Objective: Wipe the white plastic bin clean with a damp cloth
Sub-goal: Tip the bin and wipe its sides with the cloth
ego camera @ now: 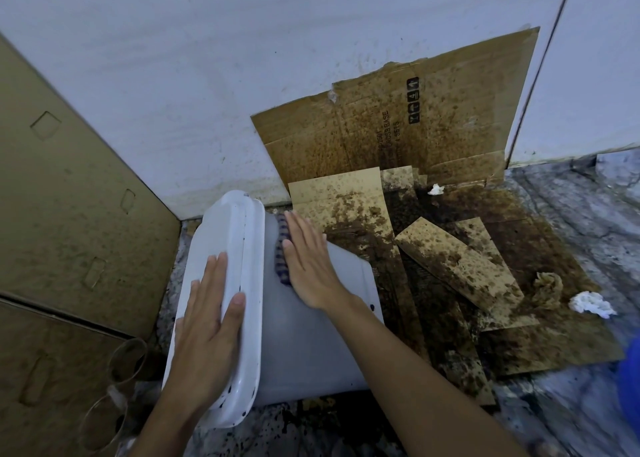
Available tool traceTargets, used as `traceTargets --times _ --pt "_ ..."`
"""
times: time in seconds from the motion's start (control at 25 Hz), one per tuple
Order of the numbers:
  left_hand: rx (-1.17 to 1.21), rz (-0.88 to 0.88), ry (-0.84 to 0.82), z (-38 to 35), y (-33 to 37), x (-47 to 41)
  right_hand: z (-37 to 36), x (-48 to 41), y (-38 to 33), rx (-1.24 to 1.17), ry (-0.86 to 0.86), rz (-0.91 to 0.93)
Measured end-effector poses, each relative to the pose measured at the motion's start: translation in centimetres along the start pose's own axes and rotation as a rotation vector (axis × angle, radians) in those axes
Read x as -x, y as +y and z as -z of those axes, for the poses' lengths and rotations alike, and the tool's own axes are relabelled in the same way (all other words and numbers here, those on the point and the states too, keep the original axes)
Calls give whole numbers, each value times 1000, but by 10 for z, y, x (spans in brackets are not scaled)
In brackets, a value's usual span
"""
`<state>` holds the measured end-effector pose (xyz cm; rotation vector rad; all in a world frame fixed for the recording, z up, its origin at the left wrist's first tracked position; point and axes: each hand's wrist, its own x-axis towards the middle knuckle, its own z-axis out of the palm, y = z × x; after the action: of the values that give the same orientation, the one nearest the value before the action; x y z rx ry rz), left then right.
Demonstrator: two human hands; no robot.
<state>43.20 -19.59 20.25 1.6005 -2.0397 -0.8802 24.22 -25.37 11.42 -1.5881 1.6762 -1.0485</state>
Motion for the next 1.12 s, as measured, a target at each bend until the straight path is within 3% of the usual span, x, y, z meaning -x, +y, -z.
traceTargets --times 0.52,0.92,1.12 --pt "-68 -11 33 -7 9 2 2 41 -22 47 118 24" --pt "-45 10 -8 -13 24 -4 51 89 -44 -344 85 -10" --pt "38 -15 -104 -13 35 -7 76 77 -78 -293 82 93"
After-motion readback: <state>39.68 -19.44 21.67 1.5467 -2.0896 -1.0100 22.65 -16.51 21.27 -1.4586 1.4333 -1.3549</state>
